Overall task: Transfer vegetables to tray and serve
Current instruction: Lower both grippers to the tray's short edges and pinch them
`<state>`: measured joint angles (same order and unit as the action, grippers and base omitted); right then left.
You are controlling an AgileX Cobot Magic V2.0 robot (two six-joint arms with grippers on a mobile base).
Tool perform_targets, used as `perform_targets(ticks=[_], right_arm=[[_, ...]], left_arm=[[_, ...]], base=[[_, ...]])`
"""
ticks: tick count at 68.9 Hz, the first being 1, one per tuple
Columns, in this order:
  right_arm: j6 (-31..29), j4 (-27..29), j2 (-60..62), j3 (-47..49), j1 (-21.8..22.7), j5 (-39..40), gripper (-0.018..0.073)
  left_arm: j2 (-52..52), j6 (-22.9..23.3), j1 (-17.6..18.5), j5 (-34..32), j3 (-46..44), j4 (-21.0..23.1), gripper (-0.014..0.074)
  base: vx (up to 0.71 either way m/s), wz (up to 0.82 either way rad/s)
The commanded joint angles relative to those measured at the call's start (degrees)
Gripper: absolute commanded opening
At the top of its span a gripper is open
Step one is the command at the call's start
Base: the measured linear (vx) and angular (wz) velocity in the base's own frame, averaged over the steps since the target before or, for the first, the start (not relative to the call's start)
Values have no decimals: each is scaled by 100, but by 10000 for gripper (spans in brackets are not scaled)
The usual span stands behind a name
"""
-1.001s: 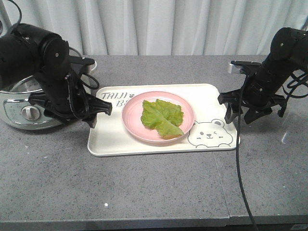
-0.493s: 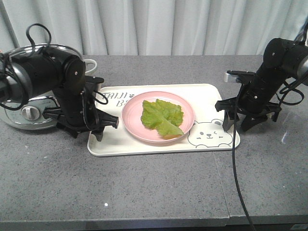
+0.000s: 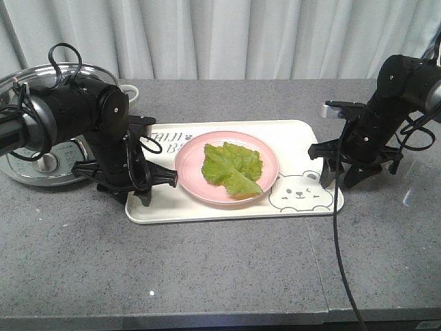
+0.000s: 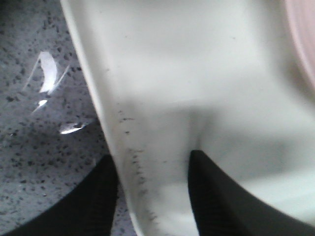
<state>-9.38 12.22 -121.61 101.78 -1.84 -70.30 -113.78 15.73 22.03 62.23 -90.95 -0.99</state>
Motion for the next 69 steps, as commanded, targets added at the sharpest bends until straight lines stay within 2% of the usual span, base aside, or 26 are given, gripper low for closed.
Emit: perform_targets(ticks=[1, 10, 19, 31, 38, 52, 69], right_arm=[[-32, 70, 216, 109, 19, -155, 300], [-81, 75, 216, 109, 19, -273, 134], [-105, 113, 216, 109, 19, -299, -14], [-132, 250, 236, 109, 19, -320, -10], [-137, 249, 310, 109, 19, -320, -10], [-137, 165, 587, 109, 89, -320, -10], [-100, 195, 1044, 109, 299, -320, -8]], left_arm=[[209, -8, 9, -82, -111, -7, 157], [209, -8, 9, -84, -111, -7, -6], [209, -8, 9, -84, -123, -7, -8], [257, -137, 9, -60, -123, 41, -7], [333, -324, 9, -76, -123, 199, -7], [484, -418, 29, -206, -129, 555, -7], [742, -553, 222, -322, -134, 567, -7]], base=[[0, 0], [0, 0], [0, 0], [0, 0], [0, 0], [0, 0], [0, 0]])
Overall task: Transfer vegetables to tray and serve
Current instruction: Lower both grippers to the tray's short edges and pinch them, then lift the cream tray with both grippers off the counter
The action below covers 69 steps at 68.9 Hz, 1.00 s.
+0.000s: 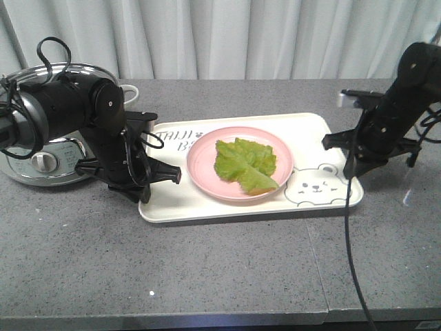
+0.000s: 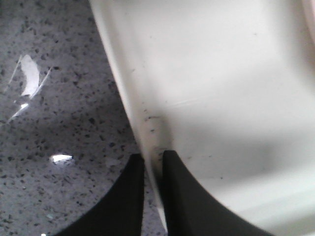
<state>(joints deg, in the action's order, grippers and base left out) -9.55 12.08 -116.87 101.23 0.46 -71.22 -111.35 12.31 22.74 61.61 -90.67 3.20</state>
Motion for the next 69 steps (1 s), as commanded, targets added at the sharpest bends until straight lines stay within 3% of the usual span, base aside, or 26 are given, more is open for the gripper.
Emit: perform_targets(ticks=[1, 45, 69], right_arm=[[-71, 216, 597, 164, 87, -229, -8], [-24, 391, 1767, 164, 102, -229, -6], [-22, 368, 2046, 164, 102, -229, -6]], left_arm=[[512, -208, 160, -260, -169, 148, -7], [2025, -223, 212, -464, -169, 122, -6], [2145, -223, 212, -425, -152, 96, -6]], base=[[0, 0], [0, 0], [0, 0]])
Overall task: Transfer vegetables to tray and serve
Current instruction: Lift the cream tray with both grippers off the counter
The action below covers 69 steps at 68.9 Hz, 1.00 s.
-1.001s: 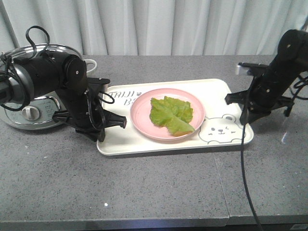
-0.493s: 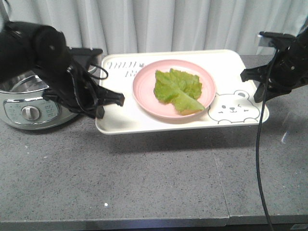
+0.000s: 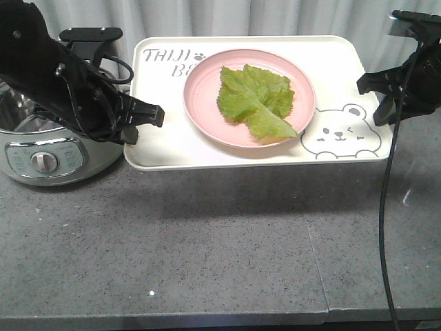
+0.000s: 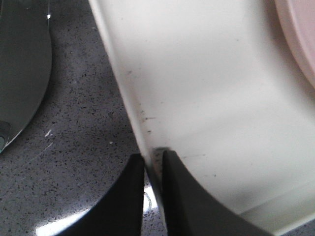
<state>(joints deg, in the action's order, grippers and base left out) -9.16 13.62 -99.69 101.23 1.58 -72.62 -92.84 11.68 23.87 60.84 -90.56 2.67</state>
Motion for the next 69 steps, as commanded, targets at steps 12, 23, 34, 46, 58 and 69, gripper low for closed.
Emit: perform_targets(ticks=[12, 23, 34, 46, 58, 69], right_arm=[[-72, 201, 336, 164, -10, -89, -6], [-72, 201, 336, 164, -10, -89, -6], [-74, 208, 336, 164, -10, -89, -6], [-74, 208, 336, 164, -10, -89, -6], [-74, 208, 336, 164, -10, -89, -6], [-74, 208, 336, 164, -10, -89, -6]], left_arm=[[294, -161, 99, -348, -163, 125, -6], [294, -161, 99, -314, -163, 130, -7], [294, -161, 99, -308, -163, 130, -6], [294, -161, 99, -308, -163, 130, -6], [294, -161, 99, -308, -163, 130, -6], [294, -161, 99, -308, -163, 130, -6]], base=[[0, 0], [0, 0], [0, 0], [0, 0], [0, 0], [0, 0]])
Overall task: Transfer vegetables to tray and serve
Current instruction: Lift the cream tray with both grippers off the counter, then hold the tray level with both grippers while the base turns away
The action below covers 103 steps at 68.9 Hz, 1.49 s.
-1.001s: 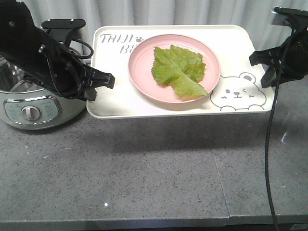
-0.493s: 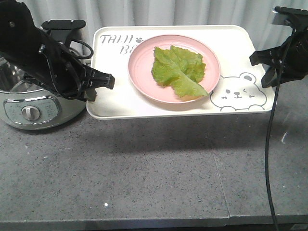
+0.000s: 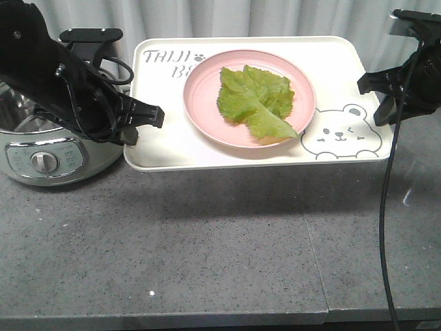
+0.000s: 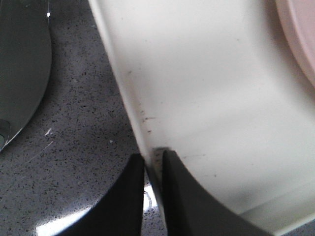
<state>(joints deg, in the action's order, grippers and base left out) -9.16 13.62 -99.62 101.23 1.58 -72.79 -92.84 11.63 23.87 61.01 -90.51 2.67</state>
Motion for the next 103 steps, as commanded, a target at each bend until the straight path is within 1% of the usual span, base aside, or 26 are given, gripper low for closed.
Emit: perform_targets(ticks=[1, 59, 103], right_arm=[[-74, 208, 329, 164, -10, -71, -6], [-74, 208, 329, 164, -10, -71, -6], [-74, 208, 329, 164, -10, -71, -6]], left_arm=[[294, -155, 99, -326, -169, 130, -6], [294, -155, 99, -326, -169, 130, -6], [294, -155, 99, -326, -169, 130, -6]], base=[[0, 0], [0, -2], [-2, -18]])
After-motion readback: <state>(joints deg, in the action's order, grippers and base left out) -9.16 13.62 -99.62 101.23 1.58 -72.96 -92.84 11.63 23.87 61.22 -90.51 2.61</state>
